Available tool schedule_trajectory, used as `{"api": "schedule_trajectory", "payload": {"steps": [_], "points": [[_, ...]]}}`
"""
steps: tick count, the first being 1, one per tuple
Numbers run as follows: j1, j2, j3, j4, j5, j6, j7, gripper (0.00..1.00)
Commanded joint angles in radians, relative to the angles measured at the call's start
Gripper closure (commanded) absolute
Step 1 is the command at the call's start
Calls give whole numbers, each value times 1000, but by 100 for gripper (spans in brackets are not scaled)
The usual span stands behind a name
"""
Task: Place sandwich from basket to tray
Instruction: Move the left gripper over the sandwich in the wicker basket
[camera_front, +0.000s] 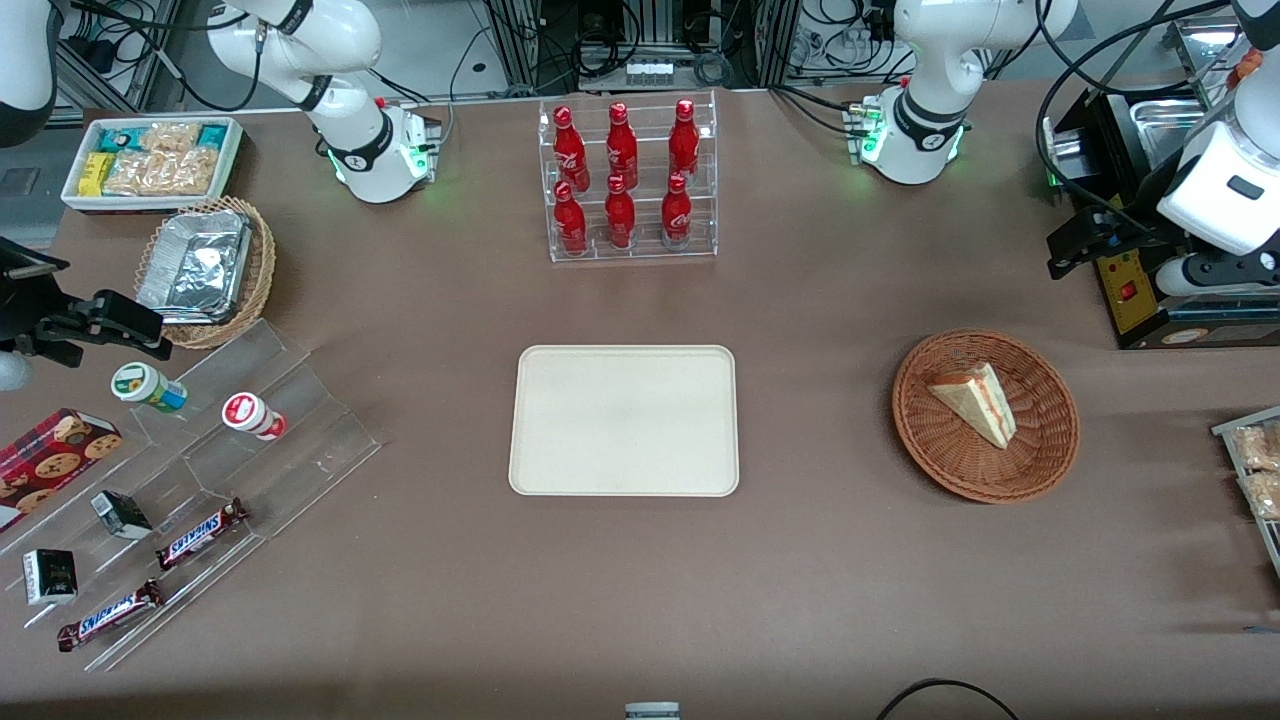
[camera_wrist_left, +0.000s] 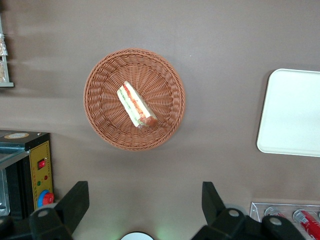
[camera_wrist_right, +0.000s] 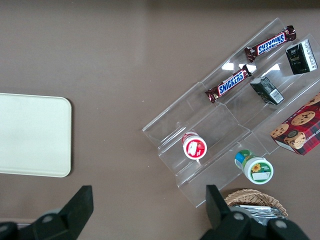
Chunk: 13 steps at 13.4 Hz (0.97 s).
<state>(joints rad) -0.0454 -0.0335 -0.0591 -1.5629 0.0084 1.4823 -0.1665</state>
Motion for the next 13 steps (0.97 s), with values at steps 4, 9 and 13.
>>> {"api": "schedule_trajectory", "payload": {"steps": [4, 9, 13], "points": [[-1, 7, 5, 4, 10, 9, 1, 0], [27, 58, 8, -3, 7, 41, 1, 0], [81, 127, 16, -26, 12, 65, -68, 0]]}}
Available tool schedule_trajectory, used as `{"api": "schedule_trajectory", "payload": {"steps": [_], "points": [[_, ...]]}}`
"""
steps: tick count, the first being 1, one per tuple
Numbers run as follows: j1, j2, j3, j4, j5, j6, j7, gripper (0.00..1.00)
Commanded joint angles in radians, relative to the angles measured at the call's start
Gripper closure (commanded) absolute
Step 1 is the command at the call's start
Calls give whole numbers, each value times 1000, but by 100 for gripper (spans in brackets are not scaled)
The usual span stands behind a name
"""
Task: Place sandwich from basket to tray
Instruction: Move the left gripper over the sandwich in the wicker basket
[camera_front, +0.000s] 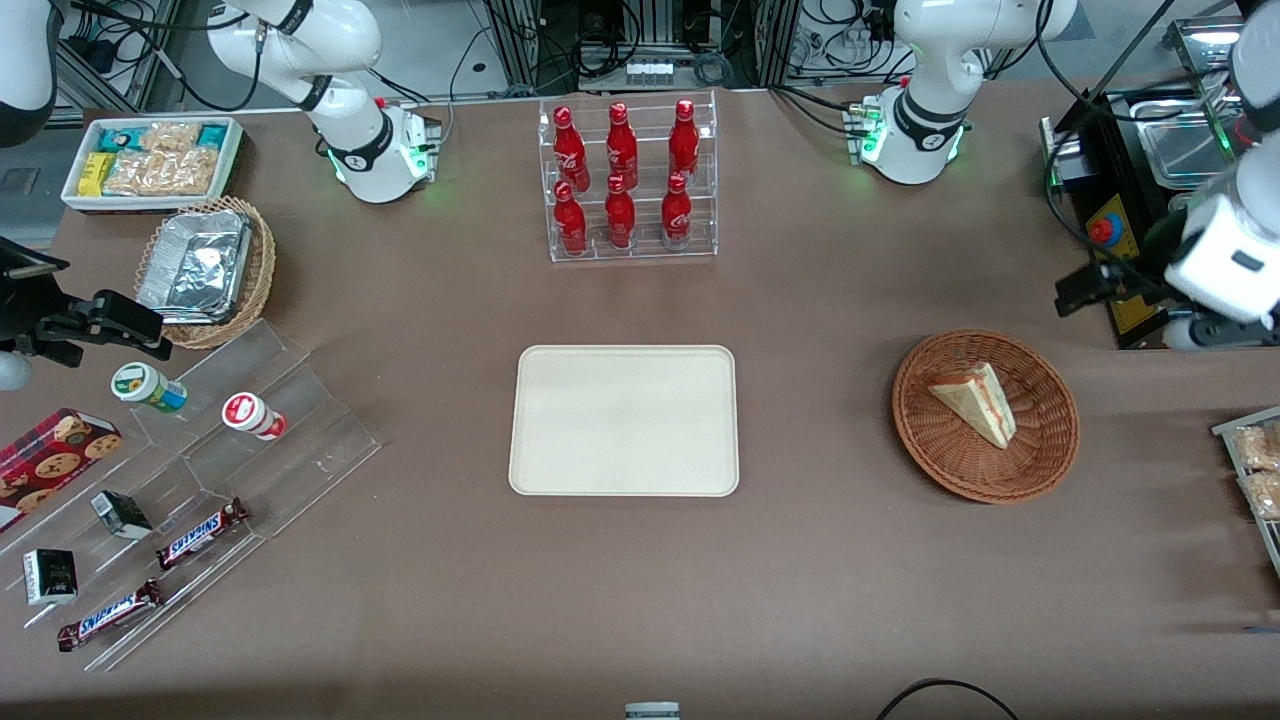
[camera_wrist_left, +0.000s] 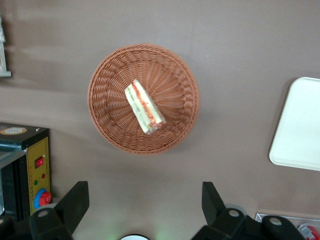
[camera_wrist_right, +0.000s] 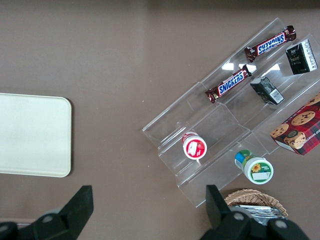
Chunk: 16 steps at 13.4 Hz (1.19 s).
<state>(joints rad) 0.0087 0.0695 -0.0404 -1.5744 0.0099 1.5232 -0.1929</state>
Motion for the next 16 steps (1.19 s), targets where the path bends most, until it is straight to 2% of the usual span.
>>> {"api": "schedule_trajectory", "payload": {"steps": [1, 3, 5, 9, 16], "points": [[33, 23, -3, -60, 10, 67, -55, 0], [63, 3, -3, -166, 9, 174, -103, 0], [63, 32, -3, -217, 12, 245, -222, 0], [89, 70, 2, -282, -2, 328, -320, 0], [59, 128, 1, -480, -4, 621, -551, 0]]}}
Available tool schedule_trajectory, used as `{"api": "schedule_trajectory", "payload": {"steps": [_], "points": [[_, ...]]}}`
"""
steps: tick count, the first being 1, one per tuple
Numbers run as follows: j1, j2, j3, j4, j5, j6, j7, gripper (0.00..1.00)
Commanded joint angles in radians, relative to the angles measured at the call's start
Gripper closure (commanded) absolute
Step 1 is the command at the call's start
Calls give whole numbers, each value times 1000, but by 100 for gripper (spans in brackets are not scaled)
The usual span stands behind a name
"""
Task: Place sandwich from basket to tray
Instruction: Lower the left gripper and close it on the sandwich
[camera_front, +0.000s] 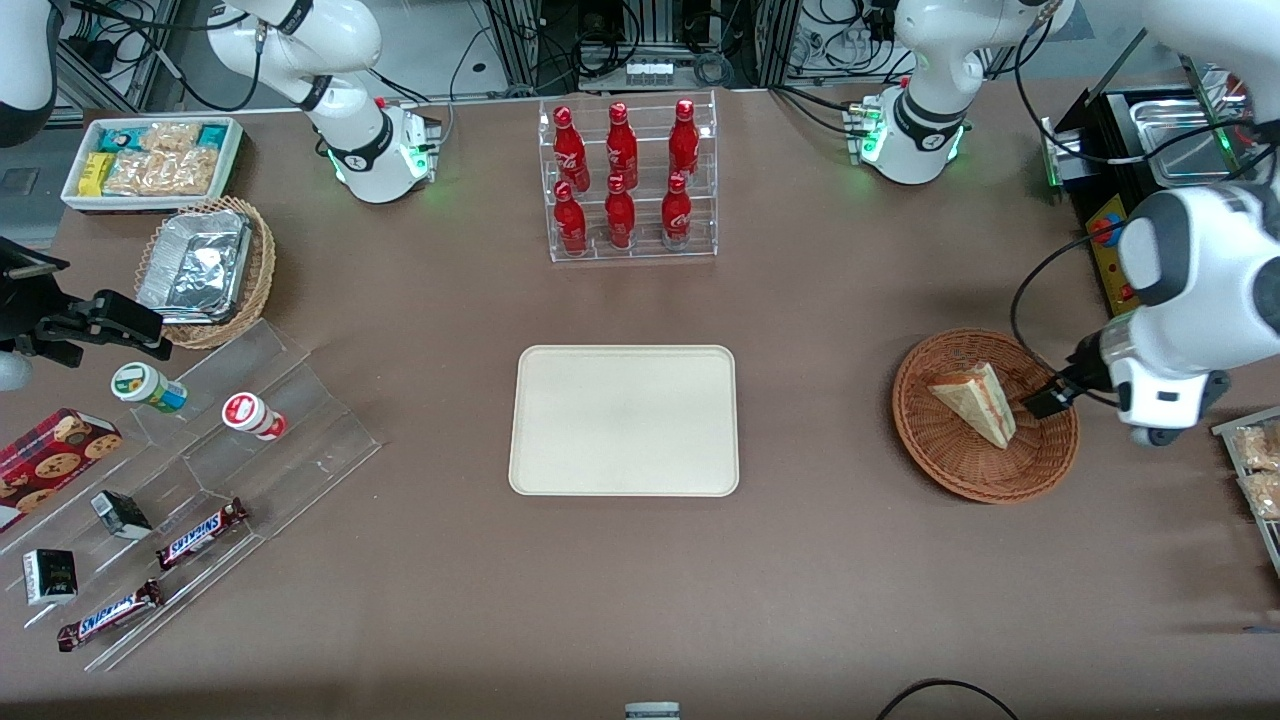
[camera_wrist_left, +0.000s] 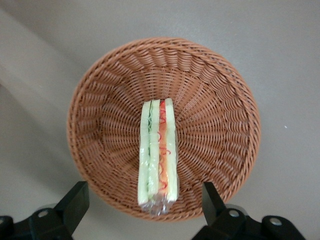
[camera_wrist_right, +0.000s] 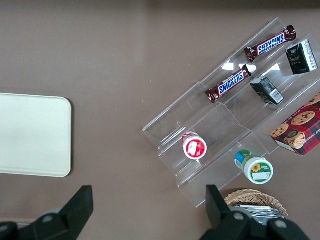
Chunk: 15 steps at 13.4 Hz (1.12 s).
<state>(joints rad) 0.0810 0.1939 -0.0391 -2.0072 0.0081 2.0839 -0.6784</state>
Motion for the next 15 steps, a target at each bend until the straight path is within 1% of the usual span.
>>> {"api": "schedule_trajectory", "payload": {"steps": [1, 3, 5, 7, 9, 11, 14, 15], "points": [[-20, 27, -1, -47, -2, 68, -72, 0], [-18, 85, -1, -45, -4, 74, -76, 0], [-14, 108, -1, -65, -4, 102, -98, 0], [-12, 113, -1, -106, -4, 177, -138, 0], [-4, 116, -1, -154, -5, 261, -142, 0], [-12, 136, -1, -179, -5, 306, -142, 0], [-18, 148, -1, -191, -2, 332, -141, 6], [-18, 148, -1, -194, 0, 332, -139, 11]]}}
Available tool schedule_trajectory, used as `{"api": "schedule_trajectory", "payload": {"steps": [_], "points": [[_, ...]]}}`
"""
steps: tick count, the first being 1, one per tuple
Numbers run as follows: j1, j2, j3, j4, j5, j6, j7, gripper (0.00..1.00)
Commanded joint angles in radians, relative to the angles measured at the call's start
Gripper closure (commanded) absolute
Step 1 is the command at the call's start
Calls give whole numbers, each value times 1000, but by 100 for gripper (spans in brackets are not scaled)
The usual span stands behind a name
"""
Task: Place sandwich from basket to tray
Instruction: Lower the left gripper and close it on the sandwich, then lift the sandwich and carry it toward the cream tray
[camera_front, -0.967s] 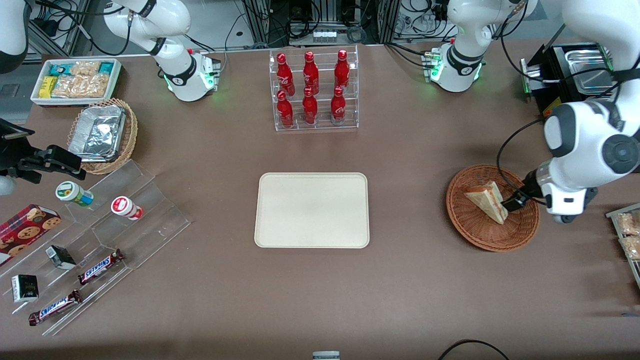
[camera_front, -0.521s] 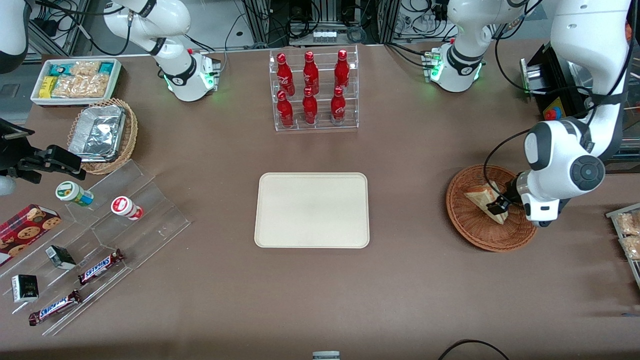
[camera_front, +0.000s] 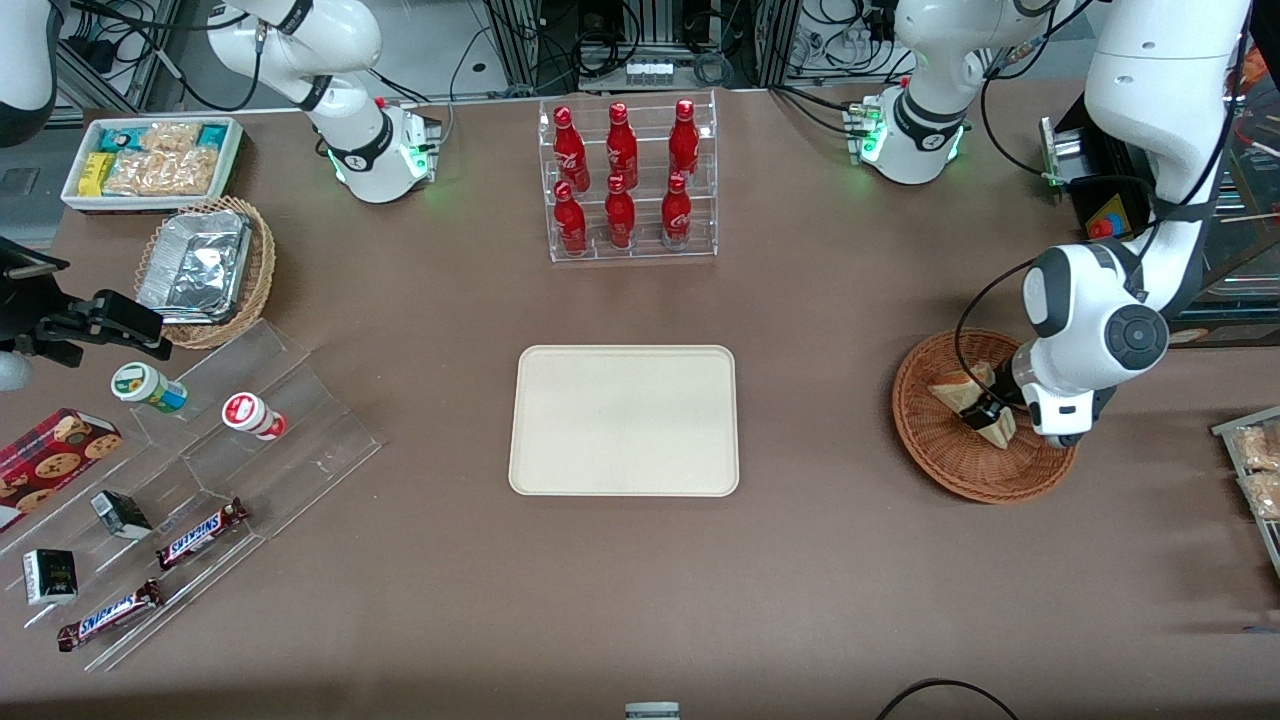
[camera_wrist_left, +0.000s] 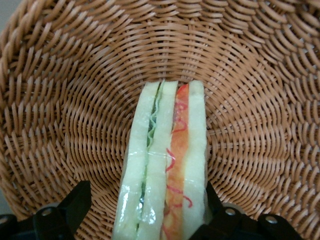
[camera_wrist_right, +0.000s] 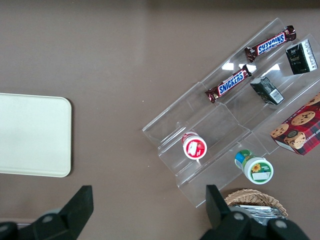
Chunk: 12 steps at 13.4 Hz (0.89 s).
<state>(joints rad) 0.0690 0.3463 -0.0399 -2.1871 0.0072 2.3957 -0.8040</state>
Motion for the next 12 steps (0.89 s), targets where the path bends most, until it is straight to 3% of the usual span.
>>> {"api": "schedule_trajectory", "payload": {"steps": [1, 3, 5, 8, 12], "points": [[-3, -6, 0, -16, 2, 19, -8, 27], [-2, -13, 0, -14, 2, 8, 0, 48], [-1, -29, 0, -10, 2, -16, 0, 59], [-17, -78, -8, 45, -1, -113, -7, 62], [-122, -53, -8, 264, -4, -318, -14, 62]]}}
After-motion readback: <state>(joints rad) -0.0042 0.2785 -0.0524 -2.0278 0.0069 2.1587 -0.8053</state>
